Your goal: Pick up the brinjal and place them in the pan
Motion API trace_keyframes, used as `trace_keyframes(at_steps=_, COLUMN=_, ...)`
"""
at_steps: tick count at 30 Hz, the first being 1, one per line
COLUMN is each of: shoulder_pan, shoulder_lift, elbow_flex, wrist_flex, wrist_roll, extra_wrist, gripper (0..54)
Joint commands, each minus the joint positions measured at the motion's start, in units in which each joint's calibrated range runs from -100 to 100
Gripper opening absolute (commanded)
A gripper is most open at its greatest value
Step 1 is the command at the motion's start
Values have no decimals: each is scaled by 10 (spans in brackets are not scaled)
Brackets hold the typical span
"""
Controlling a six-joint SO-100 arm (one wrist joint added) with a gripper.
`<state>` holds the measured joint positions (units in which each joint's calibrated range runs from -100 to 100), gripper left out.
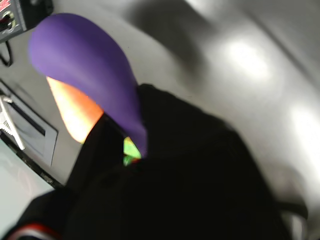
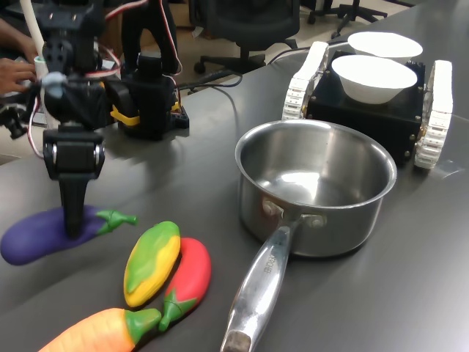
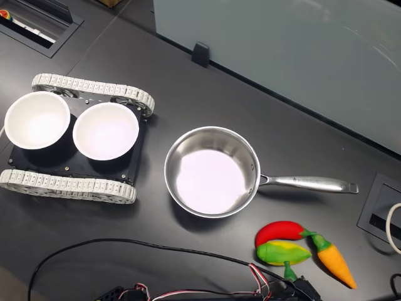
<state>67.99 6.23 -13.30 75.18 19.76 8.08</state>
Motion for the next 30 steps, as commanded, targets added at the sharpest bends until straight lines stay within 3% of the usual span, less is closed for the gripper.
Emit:
trace_keyframes(at_steps=1, shoulder_pan=-23, shoulder_lift=-86, elbow_flex=-56, wrist_flex=-3, wrist_roll=-18, extra_wrist=-6, gripper=2)
trace_keyframes(at_steps=17, shoulder_pan=-80, shoulder_lift=-255, elbow_flex=-1, wrist_flex=-9, wrist_roll=-74, extra_wrist=-6, gripper=1)
trace_keyframes(at_steps=30, shoulder_pan=-119, shoulder_lift=-349, elbow_flex=40, wrist_flex=-57, wrist_roll=-125, extra_wrist=-6, gripper=1)
